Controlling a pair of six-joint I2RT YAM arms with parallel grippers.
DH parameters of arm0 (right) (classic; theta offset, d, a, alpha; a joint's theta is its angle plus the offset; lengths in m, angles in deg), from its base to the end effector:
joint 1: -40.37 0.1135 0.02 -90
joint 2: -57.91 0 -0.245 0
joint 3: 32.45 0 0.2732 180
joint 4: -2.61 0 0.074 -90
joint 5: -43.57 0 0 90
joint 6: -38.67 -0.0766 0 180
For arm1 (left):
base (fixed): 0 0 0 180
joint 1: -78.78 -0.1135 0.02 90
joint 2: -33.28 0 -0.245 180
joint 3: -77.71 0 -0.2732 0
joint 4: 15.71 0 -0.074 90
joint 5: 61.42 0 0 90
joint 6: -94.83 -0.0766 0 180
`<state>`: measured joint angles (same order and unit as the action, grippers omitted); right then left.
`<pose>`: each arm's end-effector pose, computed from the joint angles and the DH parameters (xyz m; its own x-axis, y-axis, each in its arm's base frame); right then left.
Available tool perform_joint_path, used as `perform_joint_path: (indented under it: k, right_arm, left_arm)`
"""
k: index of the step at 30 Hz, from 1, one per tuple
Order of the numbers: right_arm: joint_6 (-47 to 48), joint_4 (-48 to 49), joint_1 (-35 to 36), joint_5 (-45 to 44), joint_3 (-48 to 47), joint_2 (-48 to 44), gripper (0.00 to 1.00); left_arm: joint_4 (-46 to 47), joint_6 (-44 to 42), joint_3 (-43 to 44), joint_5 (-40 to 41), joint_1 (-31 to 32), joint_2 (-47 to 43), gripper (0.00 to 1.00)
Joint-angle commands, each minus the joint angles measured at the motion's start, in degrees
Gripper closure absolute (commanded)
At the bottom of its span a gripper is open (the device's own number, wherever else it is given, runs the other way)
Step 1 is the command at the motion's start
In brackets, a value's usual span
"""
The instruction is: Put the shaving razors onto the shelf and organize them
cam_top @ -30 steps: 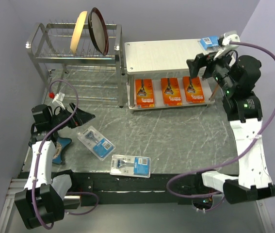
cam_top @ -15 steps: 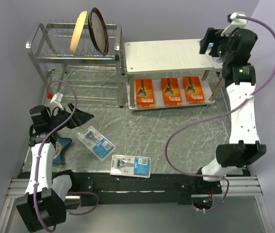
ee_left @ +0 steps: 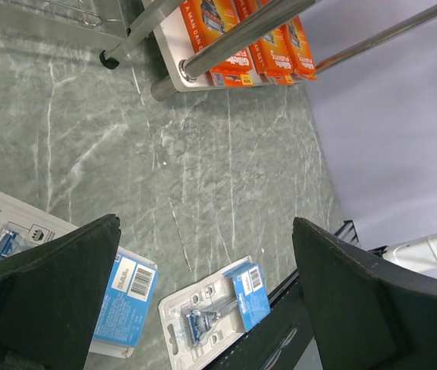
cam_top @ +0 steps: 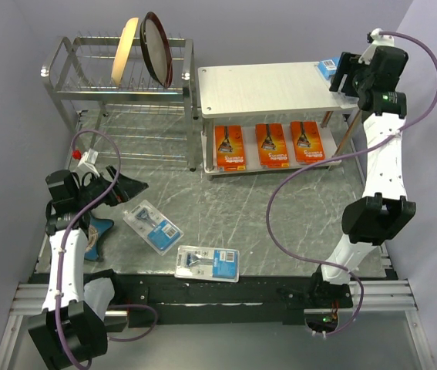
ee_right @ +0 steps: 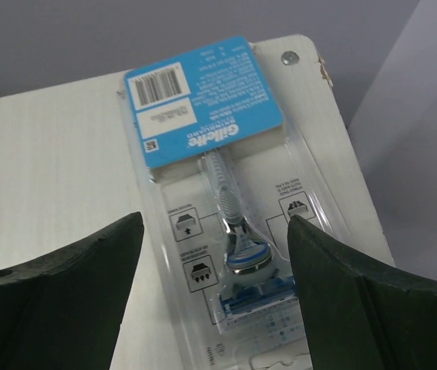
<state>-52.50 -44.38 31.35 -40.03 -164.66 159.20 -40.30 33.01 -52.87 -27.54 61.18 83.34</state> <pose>0.4424 -0.0616 0.4526 -0.2723 0.0638 -0.9601 0.0556 0.9972 0.0505 0.2494 0.0124 0.2485 -0.6166 -0.4718 -0.6303 0.2906 0.6077 -0.7391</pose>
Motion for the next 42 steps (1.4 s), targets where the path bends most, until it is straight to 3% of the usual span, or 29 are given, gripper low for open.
perform_joint_path:
  k: [1,10,12,13,14,17,23,25,32,42]
  right_arm:
    - [0.73,0.29,-0.83,-1.03,-0.18,-0.66,0.18]
    - [2.21,-4.01,-0.83,-0.68,-0.45,2.33,0.24]
    - [1.53,-4.10,-0.83,-1.29,0.17,2.59,0.30]
    - [1.35,-4.19,-0.83,-1.82,0.34,2.68,0.33]
    - [1.35,-4.28,-0.83,-1.82,0.61,2.77,0.45]
    - [-1.64,-4.19,-0.48,-2.26,2.27,2.24,0.66]
    - [-2.88,-3.93,1.19,-3.06,4.91,0.40,0.61]
    - [-2.26,-3.93,1.54,-2.35,5.09,0.31,0.53]
    - [0.72,-4.28,2.16,1.34,2.72,3.29,0.46]
    - [6.26,-6.91,2.51,6.70,0.43,6.10,0.54]
  left_arm:
    - [1.09,0.55,-0.26,-1.45,-0.59,-0.76,0.00]
    - [3.90,2.40,-0.34,-1.36,-0.85,1.09,0.00]
    - [3.82,2.40,-0.43,-1.36,-0.85,1.26,0.00]
    - [3.82,2.40,-0.43,-1.28,-0.94,1.26,0.01]
    - [3.82,2.49,-0.52,-1.27,-0.85,1.26,0.01]
    - [3.99,2.58,-0.69,-1.19,-0.94,1.18,0.01]
    - [5.39,3.45,-1.40,-1.10,-0.94,1.53,0.01]
    - [5.75,3.72,-1.40,-1.19,-1.03,1.70,0.00]
    - [6.28,4.07,-1.31,-1.19,-0.94,2.41,0.00]
    - [4.96,3.11,-1.66,-0.75,-1.29,1.70,0.01]
